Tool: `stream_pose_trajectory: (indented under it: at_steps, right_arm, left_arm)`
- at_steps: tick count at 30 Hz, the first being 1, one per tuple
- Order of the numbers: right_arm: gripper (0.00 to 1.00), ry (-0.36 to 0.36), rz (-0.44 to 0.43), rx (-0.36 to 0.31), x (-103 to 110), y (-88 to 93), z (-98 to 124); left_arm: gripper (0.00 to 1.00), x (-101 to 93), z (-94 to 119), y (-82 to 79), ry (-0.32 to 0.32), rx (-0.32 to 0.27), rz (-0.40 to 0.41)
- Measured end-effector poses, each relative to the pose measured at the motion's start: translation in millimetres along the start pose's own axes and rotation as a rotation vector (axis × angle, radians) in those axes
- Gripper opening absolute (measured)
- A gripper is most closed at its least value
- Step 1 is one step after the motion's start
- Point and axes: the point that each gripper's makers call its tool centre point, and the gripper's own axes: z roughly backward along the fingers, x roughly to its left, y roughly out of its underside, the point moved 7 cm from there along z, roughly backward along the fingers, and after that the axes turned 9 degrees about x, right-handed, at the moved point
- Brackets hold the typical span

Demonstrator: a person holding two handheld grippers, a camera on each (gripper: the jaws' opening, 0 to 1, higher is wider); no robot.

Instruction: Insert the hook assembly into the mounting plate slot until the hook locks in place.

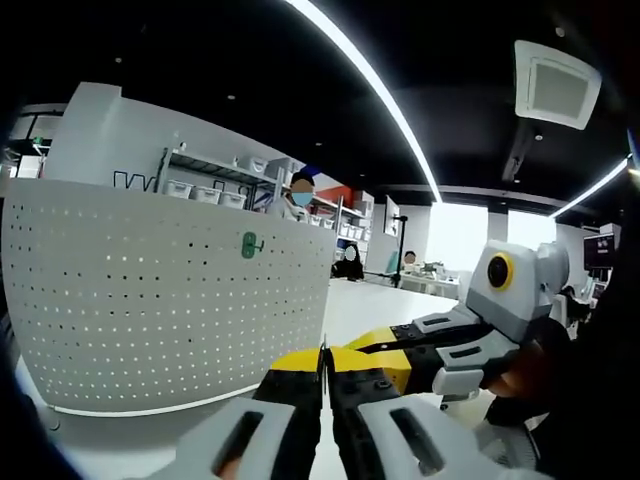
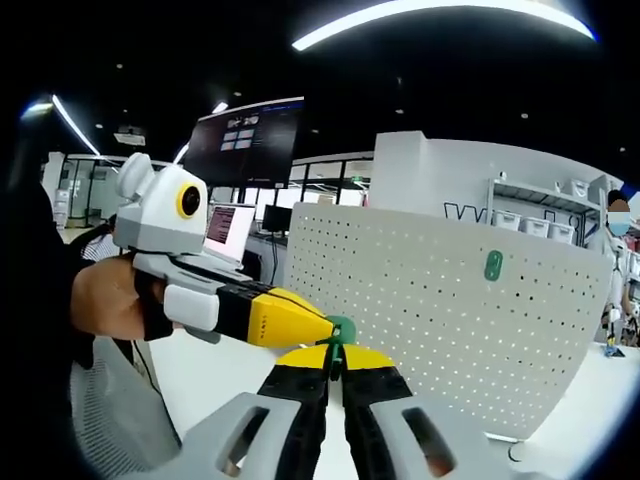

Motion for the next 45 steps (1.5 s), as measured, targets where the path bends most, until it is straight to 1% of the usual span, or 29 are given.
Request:
stream_pose_trajectory:
  at_steps: [3, 6, 8, 9, 12, 16, 18, 21, 22, 27, 30, 36, 40, 45]
  right_arm:
    - [0.01, 0.004, -0.007, 0.002, -1, 0.0, 0]
    - [0.01, 0.006, -0.014, 0.002, -2, -0.5, 0]
    - [0.01, 0.011, -0.014, 0.0, -3, -1.0, 0]
    - [0.01, 0.013, -0.015, 0.002, -3, -0.9, 0]
    - [0.01, 0.021, -0.02, 0.003, -5, -0.7, 1]
    - [0.01, 0.036, -0.022, 0.002, -9, -1.0, 2]
    - [0.01, 0.043, -0.025, 0.001, -11, -1.1, 3]
    - [0.01, 0.052, -0.028, -0.002, -13, -2.2, 4]
    - [0.01, 0.054, -0.027, -0.002, -14, -2.5, 4]
    - [0.01, 0.068, -0.03, -0.004, -18, -3.9, 5]
    - [0.01, 0.08, -0.032, -0.007, -22, -5.2, 7]
    - [0.01, 0.115, -0.036, -0.012, -36, -7.9, 10]
    - [0.01, 0.156, -0.036, -0.021, -51, -12.1, 12]
    - [0.01, 0.216, -0.04, -0.042, -76, -21.9, 13]
  left_arm:
    - [0.03, 0.1, 0, 0.0, 0.008, -0.004, -0.008]
    - [0.1, 0.3, 0, -0.5, 0.011, -0.009, -0.006]
    - [0.1, 1.0, 1, -0.9, 0.017, -0.015, -0.008]
    - [0.11, 1.5, 2, -1.7, 0.017, -0.024, -0.008]
    - [0.16, 3.6, 4, -2.1, 0.014, -0.023, -0.01]
    - [0.28, 6.6, 7, -1.4, -0.002, -0.022, -0.025]
    - [0.3, 8.0, 9, -0.8, -0.012, -0.016, -0.045]
    - [0.38, 9.9, 12, -0.1, -0.038, -0.018, -0.08]
    - [0.39, 10.7, 13, 0.6, -0.049, -0.013, -0.098]
    - [0.45, 13.6, 17, 3.8, -0.075, -0.005, -0.135]
    - [0.5, 16.6, 20, 8.6, -0.087, 0.001, -0.144]
    - [0.58, 18.2, 24, 23.8, -0.053, 0.008, -0.121]
    - [0.61, 14.8, 24, 35.7, -0.031, 0.021, -0.123]
    - [0.65, 10.6, 24, 48.5, -0.015, 0.033, -0.141]
